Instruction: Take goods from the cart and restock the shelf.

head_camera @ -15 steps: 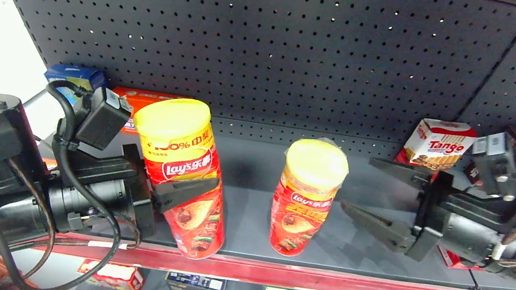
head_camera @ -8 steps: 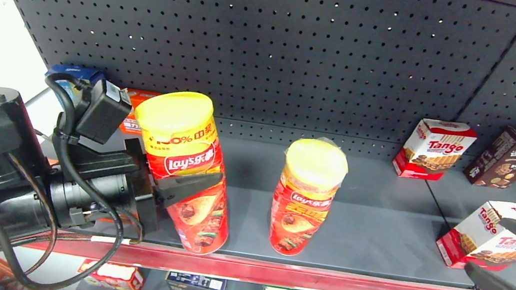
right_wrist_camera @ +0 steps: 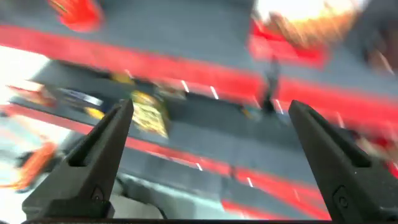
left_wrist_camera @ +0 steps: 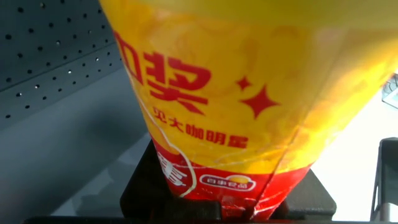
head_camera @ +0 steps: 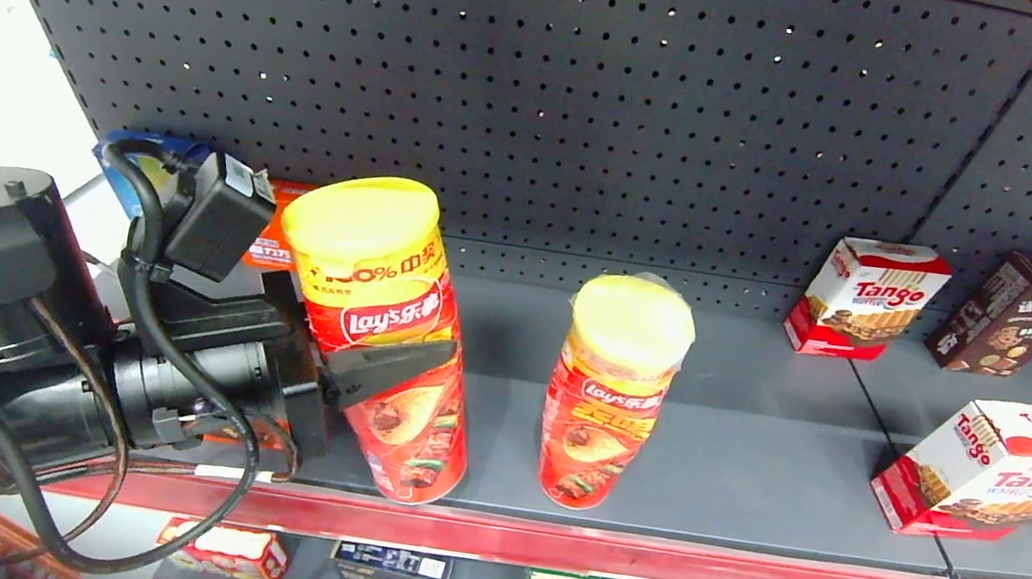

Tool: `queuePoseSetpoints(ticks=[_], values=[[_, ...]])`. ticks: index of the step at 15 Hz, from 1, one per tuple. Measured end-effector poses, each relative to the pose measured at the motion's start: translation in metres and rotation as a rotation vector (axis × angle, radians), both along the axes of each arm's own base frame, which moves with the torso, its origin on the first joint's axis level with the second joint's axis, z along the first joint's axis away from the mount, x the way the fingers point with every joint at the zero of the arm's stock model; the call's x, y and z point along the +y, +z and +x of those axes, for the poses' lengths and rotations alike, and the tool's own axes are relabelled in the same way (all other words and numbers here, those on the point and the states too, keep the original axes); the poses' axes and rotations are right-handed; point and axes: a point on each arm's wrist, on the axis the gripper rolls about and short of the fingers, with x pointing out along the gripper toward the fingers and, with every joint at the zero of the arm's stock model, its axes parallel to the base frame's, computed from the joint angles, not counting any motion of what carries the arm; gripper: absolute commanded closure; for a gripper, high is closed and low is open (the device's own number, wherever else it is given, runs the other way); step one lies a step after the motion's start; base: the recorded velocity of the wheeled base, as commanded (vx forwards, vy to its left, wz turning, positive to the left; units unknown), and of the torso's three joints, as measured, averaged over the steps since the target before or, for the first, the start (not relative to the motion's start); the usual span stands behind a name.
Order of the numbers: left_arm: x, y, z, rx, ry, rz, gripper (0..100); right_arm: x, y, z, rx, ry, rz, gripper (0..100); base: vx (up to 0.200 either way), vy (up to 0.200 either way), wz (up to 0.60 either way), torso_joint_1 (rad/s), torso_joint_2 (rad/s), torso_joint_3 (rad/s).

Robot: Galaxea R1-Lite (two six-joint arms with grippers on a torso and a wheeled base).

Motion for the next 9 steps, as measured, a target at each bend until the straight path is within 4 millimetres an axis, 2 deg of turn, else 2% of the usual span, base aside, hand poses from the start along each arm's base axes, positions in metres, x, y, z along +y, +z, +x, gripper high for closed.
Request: queuePoseSetpoints(ticks=[2,3,6,9], values=[[0.000,-0.002,-0.001,0.006,-0.002,0.003,100,-0.003,-0.017,-0.010,0.022,-0.127,0.020,0,0.000,0.000,0.00,0.000,0.00,0.000],[0.000,-0.002,-0.001,0.005,-0.003,0.002,100,-0.004,-0.019,-0.013,-0.006,-0.151,0.026,0,0.000,0.000,0.00,0.000,0.00,0.000],[0.000,-0.003,-0.002,0.010,-0.003,0.004,100,-0.004,-0.021,-0.017,-0.048,-0.147,0.025,0,0.000,0.000,0.00,0.000,0.00,0.000],[-0.003,-0.001,-0.002,0.002,-0.013,0.001,100,-0.003,-0.027,-0.018,0.000,-0.093,0.022,0,0.000,0.000,0.00,0.000,0.00,0.000]])
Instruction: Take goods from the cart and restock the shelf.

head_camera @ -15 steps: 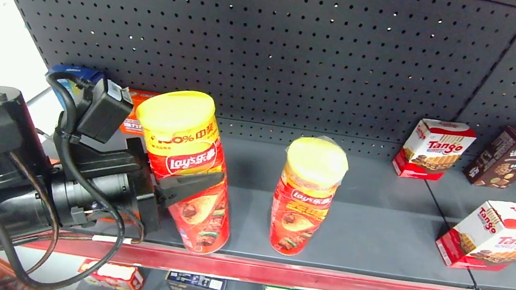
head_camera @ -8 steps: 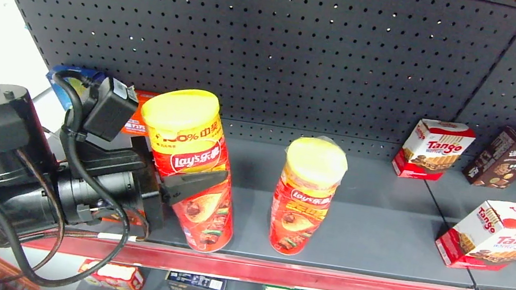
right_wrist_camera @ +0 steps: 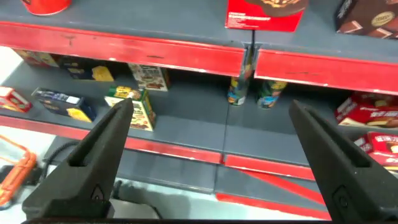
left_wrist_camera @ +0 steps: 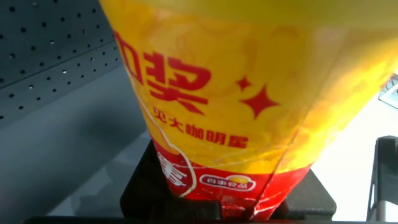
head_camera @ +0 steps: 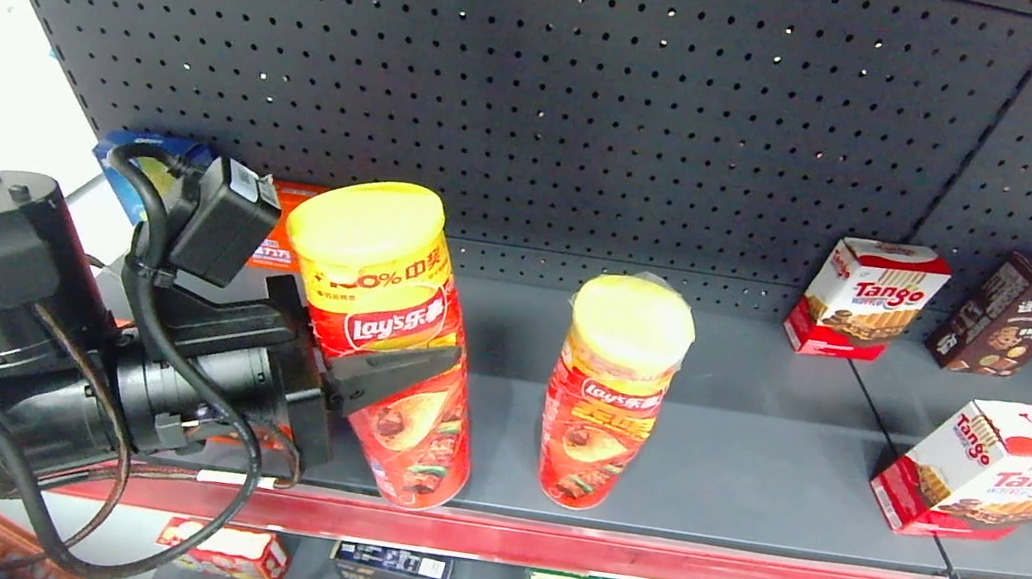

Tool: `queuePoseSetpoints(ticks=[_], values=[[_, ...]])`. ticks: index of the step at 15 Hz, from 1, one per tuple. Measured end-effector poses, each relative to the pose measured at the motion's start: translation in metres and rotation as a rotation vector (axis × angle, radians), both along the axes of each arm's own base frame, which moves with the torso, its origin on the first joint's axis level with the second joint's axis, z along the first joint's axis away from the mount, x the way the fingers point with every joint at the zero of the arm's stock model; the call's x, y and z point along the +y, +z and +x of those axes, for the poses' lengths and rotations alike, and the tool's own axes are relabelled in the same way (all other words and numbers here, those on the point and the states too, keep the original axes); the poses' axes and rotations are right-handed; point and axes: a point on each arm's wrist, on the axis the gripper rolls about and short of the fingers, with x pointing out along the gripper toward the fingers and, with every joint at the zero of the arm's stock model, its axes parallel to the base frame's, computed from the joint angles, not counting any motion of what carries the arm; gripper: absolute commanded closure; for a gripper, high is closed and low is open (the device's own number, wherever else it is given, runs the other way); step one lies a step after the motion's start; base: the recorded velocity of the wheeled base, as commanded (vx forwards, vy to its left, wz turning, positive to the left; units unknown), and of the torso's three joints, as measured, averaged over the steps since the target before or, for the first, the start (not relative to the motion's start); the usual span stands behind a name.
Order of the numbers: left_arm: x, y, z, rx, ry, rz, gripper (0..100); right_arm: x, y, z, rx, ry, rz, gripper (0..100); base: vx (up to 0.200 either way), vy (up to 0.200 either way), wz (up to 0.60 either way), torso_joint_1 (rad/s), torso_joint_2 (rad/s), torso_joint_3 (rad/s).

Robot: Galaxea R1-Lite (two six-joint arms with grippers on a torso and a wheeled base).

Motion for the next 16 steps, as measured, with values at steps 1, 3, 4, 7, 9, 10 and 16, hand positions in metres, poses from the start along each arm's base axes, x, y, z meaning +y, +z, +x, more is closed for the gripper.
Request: queuePoseSetpoints(ticks=[1,3,4,7,9,10,16], values=[[-0.001,0.001,0.000,-0.003,-0.003,-0.001,100,0.000,0.001,0.000,-0.005,-0.001,0.014,0,0.000,0.000,0.00,0.000,0.00,0.000],[-0.001,0.002,-0.001,-0.005,-0.005,-0.002,100,0.000,0.000,0.000,-0.007,-0.002,0.016,0,0.000,0.000,0.00,0.000,0.00,0.000],[-0.001,0.002,-0.001,-0.005,-0.005,-0.002,100,0.000,0.000,0.000,-0.007,-0.002,0.016,0,0.000,0.000,0.00,0.000,0.00,0.000],[-0.003,0.008,0.002,-0.024,-0.009,-0.013,100,0.000,0.000,0.000,-0.008,-0.002,0.017,0,0.000,0.000,0.00,0.000,0.00,0.000],[-0.002,0.013,0.007,-0.035,-0.039,-0.017,100,0.000,0.000,0.000,-0.007,-0.002,0.017,0,0.000,0.000,0.00,0.000,0.00,0.000],[-0.001,0.016,0.010,-0.044,-0.048,-0.021,100,0.000,0.000,0.000,-0.007,-0.002,0.017,0,0.000,0.000,0.00,0.000,0.00,0.000],[0.005,0.026,0.050,-0.085,-0.008,-0.028,100,0.000,0.000,0.000,-0.007,-0.002,0.017,0,0.000,0.000,0.00,0.000,0.00,0.000]])
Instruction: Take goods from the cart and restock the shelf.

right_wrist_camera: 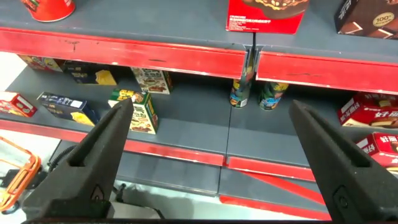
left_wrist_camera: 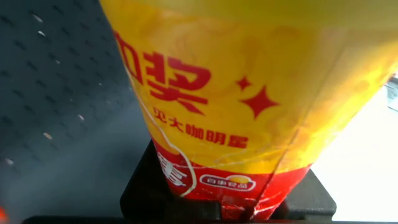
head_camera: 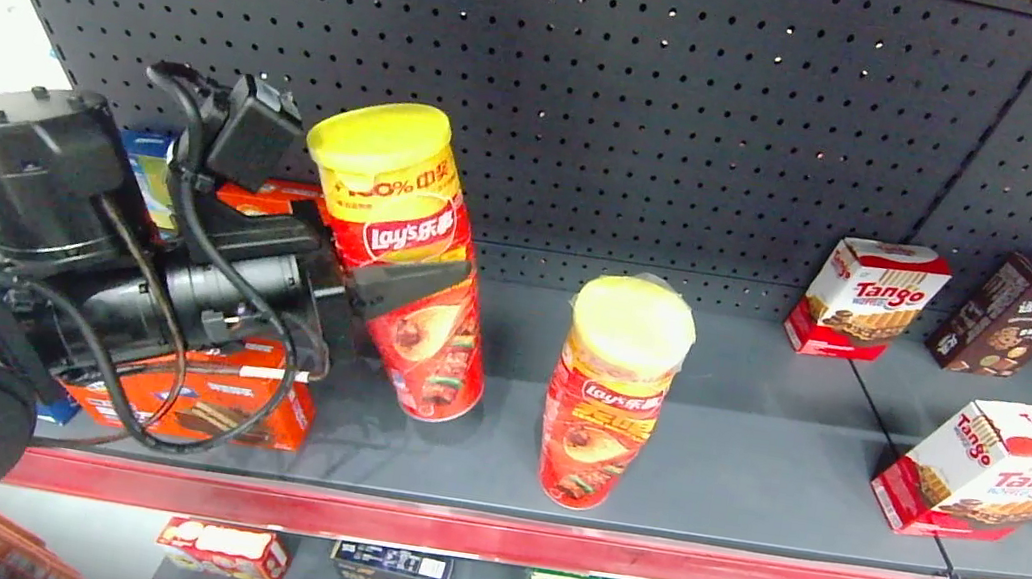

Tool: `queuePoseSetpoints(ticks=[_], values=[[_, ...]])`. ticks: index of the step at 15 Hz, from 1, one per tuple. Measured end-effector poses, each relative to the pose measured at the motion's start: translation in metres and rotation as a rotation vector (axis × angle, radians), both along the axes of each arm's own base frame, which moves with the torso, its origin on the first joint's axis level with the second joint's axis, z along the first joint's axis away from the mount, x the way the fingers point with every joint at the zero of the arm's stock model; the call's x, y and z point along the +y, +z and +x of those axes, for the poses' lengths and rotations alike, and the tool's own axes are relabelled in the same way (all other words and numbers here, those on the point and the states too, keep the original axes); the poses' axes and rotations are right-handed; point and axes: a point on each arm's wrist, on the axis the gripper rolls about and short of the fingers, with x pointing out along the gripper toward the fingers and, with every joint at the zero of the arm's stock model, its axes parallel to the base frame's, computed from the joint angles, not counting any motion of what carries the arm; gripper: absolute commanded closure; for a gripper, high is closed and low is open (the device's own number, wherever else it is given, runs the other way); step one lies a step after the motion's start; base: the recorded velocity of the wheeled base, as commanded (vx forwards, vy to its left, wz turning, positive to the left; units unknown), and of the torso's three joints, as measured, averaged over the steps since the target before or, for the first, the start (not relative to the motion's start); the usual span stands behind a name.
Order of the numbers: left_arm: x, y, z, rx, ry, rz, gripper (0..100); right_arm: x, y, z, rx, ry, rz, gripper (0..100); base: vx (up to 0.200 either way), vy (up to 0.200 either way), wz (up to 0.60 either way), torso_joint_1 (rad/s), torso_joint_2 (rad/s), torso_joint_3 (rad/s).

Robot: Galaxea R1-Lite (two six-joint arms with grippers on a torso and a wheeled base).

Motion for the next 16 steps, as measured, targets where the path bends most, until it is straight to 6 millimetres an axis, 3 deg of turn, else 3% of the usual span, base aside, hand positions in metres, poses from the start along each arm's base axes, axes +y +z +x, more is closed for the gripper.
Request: queuePoseSetpoints(ticks=[3,16], values=[[-0.007,0.013,0.029,0.001,-0.068,0.014,100,0.000,0.000,0.000,0.000,0.000,0.000,0,0.000,0.000,0.00,0.000,0.00,0.000],[-0.053,0.017,0.115,-0.094,-0.156,0.134,100,0.000,0.000,0.000,0.003,0.000,-0.001,0,0.000,0.000,0.00,0.000,0.00,0.000]])
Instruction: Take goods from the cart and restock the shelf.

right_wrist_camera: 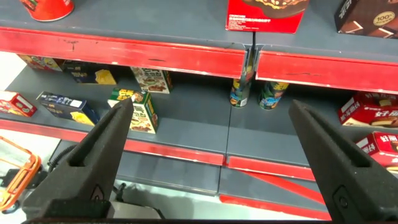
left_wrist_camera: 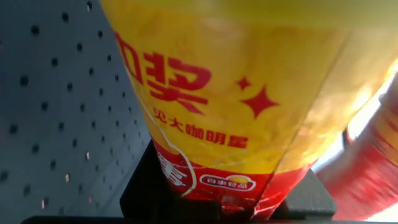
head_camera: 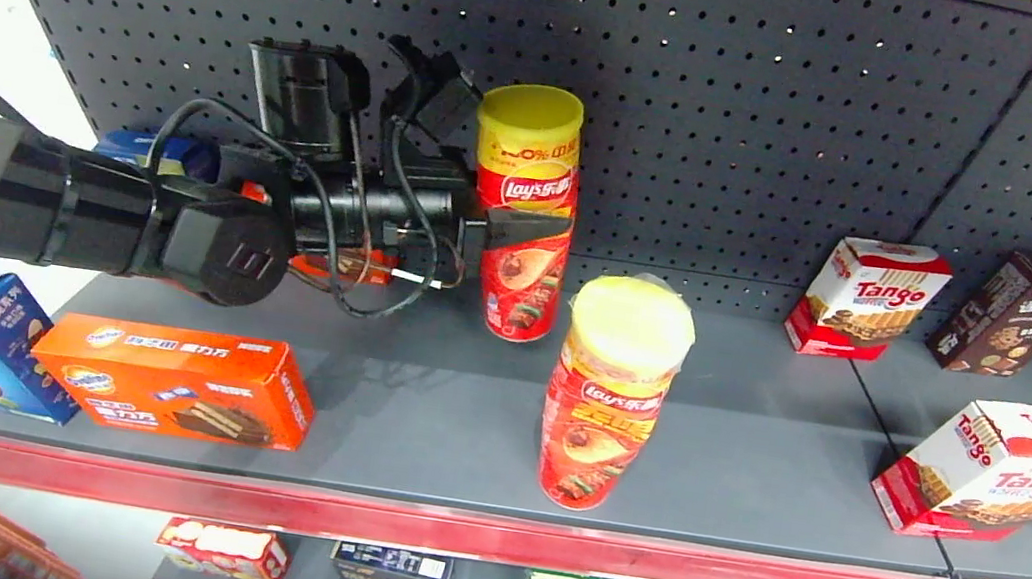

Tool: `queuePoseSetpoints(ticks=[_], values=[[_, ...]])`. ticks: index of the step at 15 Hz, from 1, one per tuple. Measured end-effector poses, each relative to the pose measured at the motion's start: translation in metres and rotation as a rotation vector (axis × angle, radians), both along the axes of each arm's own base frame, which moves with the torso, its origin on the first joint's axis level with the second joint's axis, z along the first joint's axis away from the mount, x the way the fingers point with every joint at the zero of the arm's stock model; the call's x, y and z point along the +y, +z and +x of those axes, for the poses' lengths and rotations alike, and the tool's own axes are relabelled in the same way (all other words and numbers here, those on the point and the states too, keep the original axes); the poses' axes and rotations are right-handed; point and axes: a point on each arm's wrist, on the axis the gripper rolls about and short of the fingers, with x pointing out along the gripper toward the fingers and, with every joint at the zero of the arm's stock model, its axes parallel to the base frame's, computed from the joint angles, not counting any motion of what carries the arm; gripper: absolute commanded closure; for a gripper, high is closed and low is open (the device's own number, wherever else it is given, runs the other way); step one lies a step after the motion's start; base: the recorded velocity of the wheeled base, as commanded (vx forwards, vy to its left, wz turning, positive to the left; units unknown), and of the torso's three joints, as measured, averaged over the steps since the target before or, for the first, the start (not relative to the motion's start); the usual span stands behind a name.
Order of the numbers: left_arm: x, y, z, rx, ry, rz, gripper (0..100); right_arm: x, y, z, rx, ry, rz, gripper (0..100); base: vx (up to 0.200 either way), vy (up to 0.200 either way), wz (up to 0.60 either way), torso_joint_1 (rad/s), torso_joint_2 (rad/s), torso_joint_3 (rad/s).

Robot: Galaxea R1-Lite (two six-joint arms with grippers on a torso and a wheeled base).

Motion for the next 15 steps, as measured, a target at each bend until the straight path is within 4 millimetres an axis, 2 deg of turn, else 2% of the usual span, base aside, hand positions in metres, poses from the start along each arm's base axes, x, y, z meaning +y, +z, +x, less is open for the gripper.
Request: queuePoseSetpoints(ticks=[3,7,15], values=[[-0.013,-0.007,0.017,-0.009,-0.015,-0.003,100,0.000,0.000,0.000,0.000,0.000,0.000,0,0.000,0.000,0.00,0.000,0.00,0.000],[-0.029,-0.021,0.028,0.002,-0.037,0.001,100,0.000,0.000,0.000,0.000,0.000,0.000,0,0.000,0.000,0.00,0.000,0.00,0.000],[-0.043,-0.038,0.048,0.022,-0.048,0.053,100,0.000,0.000,0.000,0.001,0.000,0.000,0,0.000,0.000,0.00,0.000,0.00,0.000]])
